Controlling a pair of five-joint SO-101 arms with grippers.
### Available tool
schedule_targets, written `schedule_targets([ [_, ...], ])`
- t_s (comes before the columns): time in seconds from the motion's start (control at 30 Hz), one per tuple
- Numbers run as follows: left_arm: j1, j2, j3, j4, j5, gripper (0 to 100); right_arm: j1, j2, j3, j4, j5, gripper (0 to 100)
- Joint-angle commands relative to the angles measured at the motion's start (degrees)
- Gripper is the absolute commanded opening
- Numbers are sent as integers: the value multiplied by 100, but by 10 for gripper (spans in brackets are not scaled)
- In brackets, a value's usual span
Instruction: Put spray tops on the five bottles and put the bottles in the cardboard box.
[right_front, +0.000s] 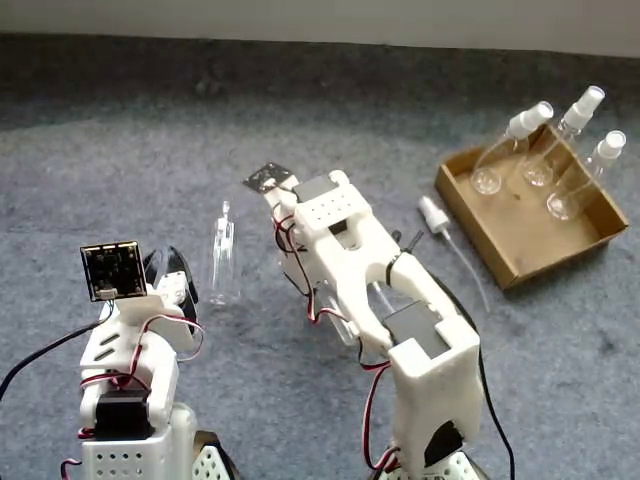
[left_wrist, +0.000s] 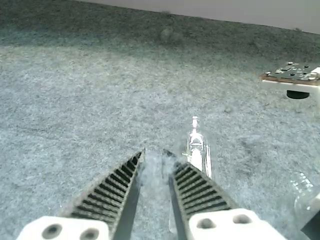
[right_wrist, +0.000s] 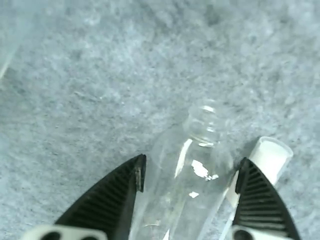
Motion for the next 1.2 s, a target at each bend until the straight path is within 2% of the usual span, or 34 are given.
schedule_targets([
  [0.0, 4, 22, -259, 18, -53, 14, 119, -75, -31, -66, 35, 174],
  [0.17, 4, 22, -259, 18, -53, 14, 66, -119, -75, 347, 35, 98],
  [0.57, 4, 22, -233, 0, -53, 14, 92, -1279, -1771, 2097, 9, 93],
  [0.77, 13, 22, -233, 9, -53, 14, 136, -2642, -1877, 2308, 26, 93],
  [0.87, 22, 22, -233, 18, -53, 14, 391, -3433, -1859, 2308, 26, 93],
  [1.0, 277, 22, -242, 18, -53, 14, 1174, -4207, -1842, 2299, 35, 93],
  [1.17, 488, 22, -242, 18, -62, 14, 1877, -4822, -1068, 2202, 26, 93],
])
